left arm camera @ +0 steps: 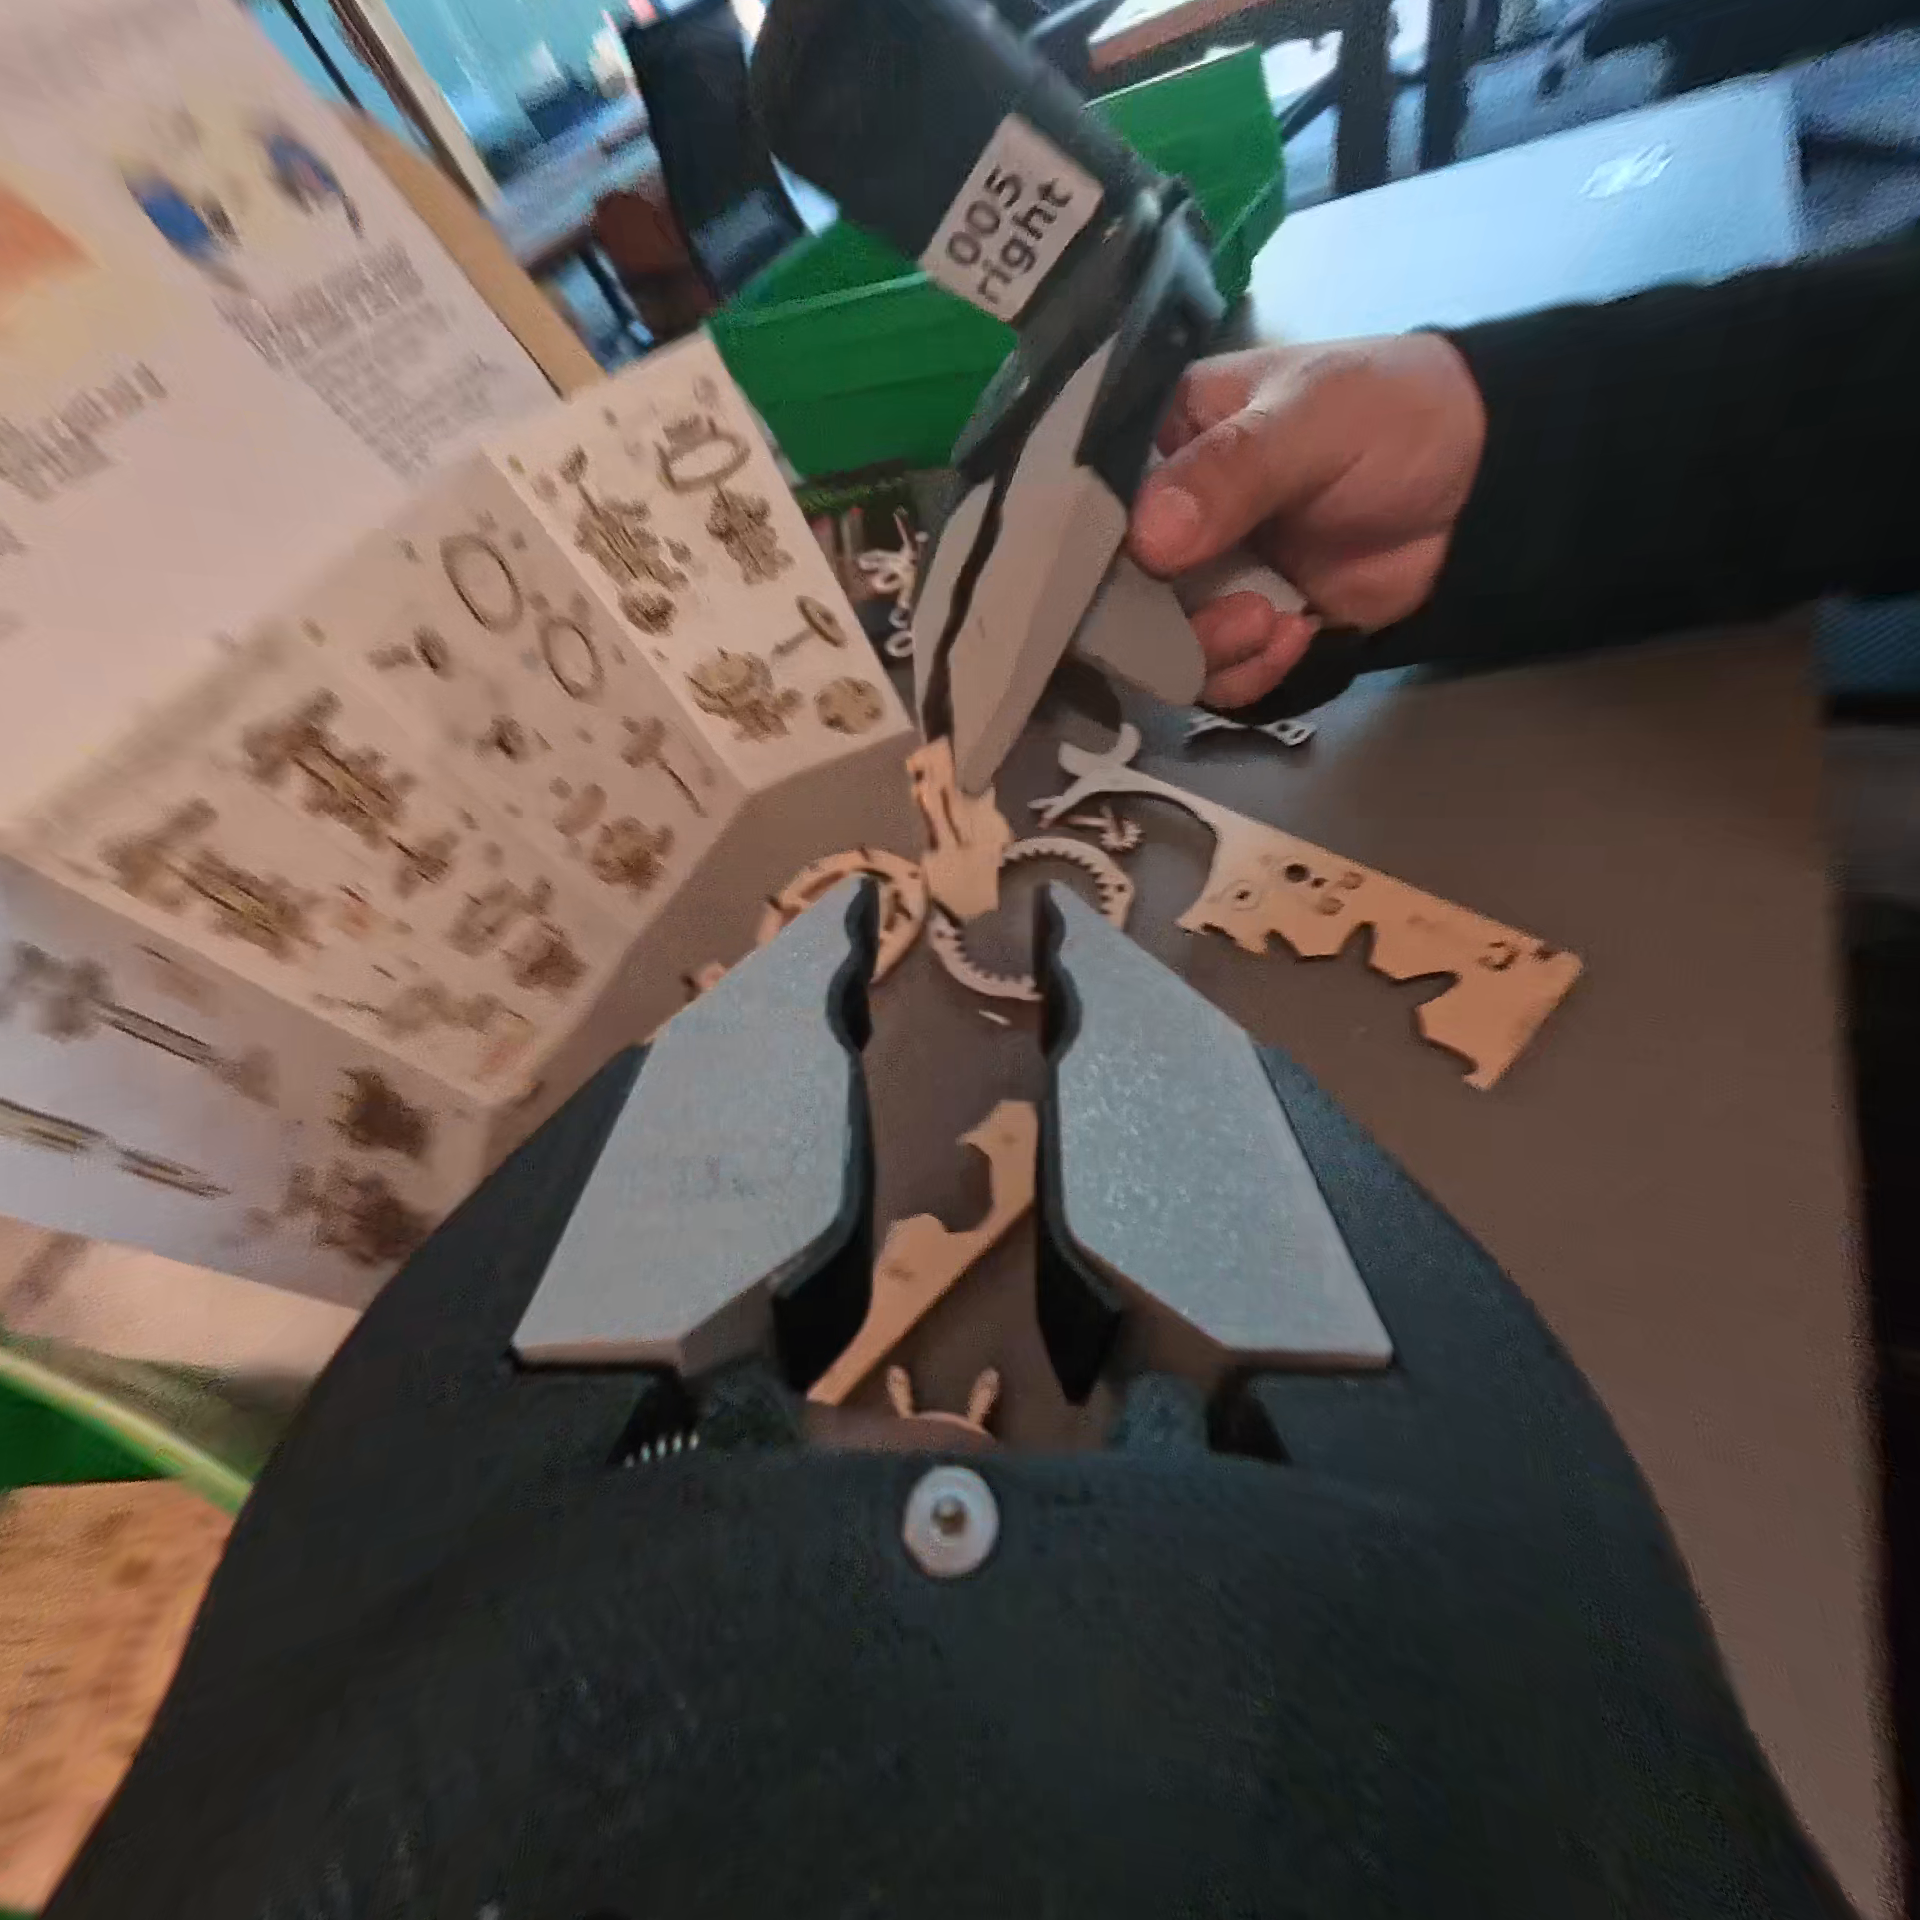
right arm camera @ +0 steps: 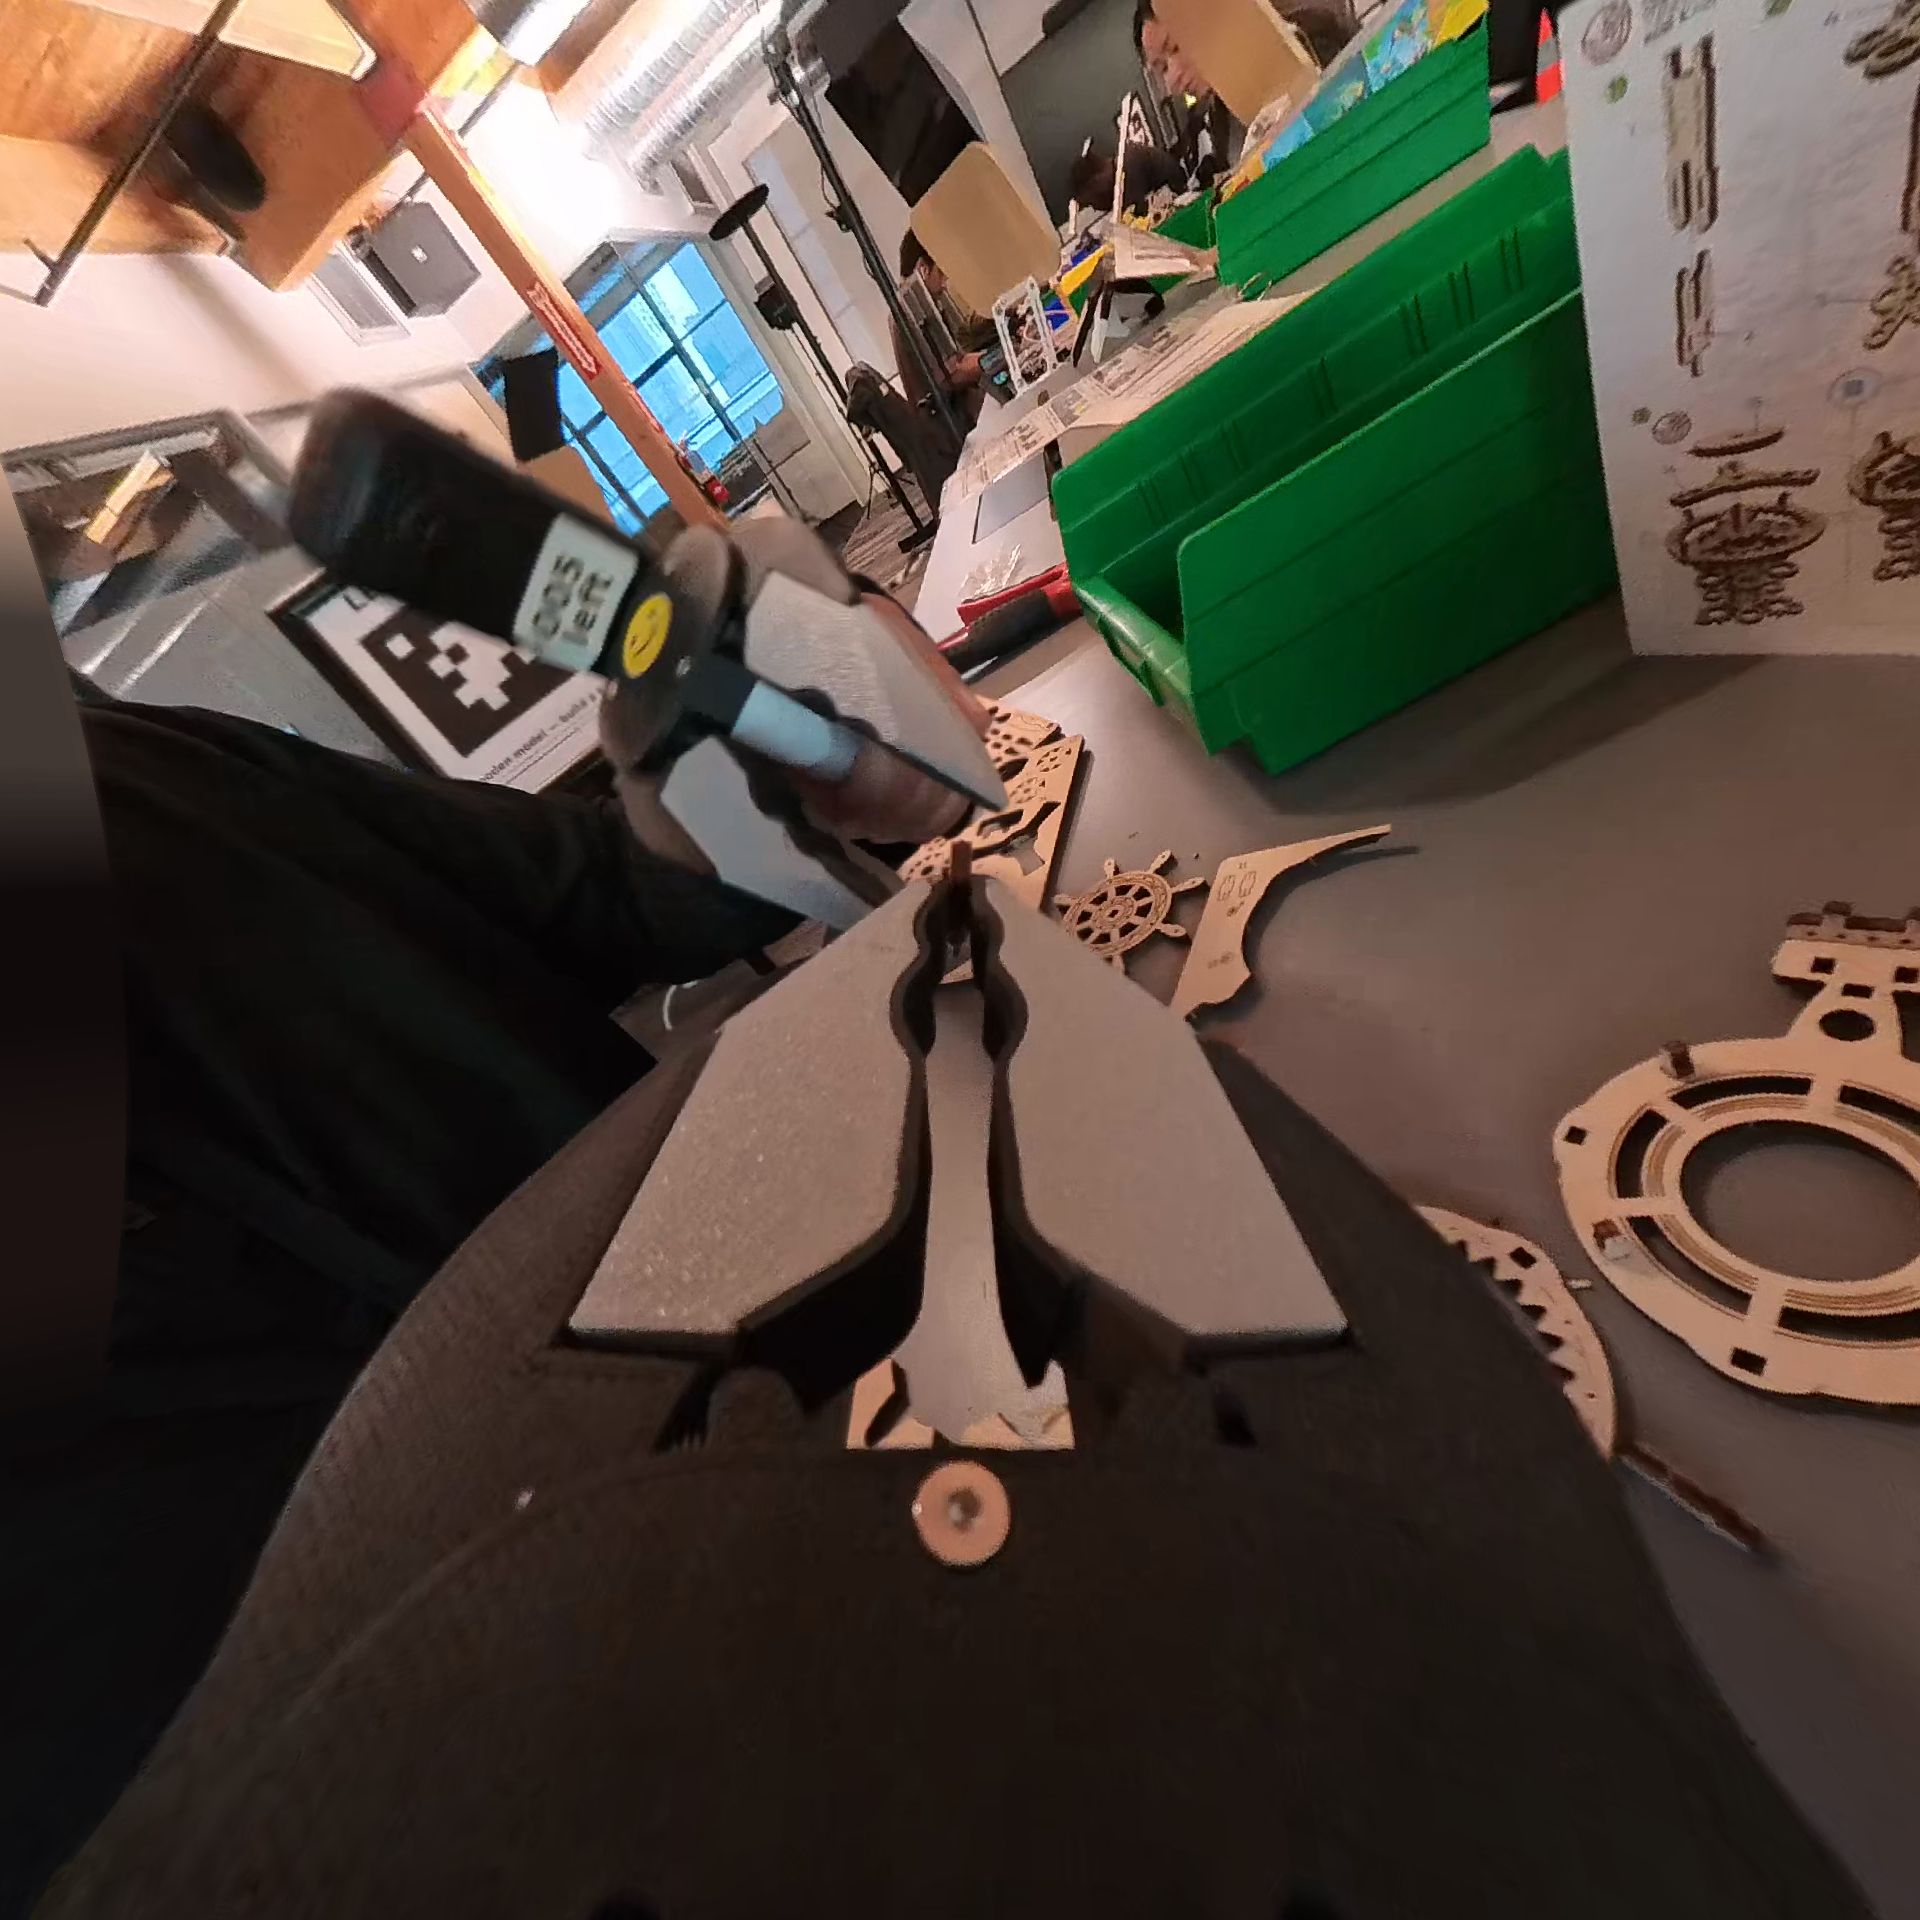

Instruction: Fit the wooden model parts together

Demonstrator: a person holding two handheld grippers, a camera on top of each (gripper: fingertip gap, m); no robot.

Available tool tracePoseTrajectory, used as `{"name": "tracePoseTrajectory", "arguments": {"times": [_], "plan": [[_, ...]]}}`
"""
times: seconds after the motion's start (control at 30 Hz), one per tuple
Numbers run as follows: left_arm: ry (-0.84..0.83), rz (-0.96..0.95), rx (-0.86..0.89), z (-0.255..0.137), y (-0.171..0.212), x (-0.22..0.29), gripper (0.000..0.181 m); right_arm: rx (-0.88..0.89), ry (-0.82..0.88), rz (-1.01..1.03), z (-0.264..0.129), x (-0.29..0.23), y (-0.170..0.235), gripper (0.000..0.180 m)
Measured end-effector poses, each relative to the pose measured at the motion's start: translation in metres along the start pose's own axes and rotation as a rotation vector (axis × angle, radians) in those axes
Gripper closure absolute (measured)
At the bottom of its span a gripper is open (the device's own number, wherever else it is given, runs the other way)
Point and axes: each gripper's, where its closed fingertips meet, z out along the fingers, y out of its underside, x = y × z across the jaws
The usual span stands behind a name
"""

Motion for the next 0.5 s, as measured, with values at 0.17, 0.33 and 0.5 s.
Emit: {"name": "tracePoseTrajectory", "arguments": {"times": [0.17,0.33,0.5], "plan": [[0.225,-0.310,0.089,-0.002,-0.010,0.005,0.164,0.009,-0.003,-0.112,-0.002,-0.008,-0.005,0.180],[0.295,-0.354,0.120,0.000,-0.013,0.003,0.179,-0.016,0.035,-0.215,0.000,-0.010,-0.002,0.180],[0.325,-0.362,0.112,0.004,-0.008,0.004,0.164,-0.003,0.033,-0.214,-0.002,-0.008,-0.003,0.180]]}}
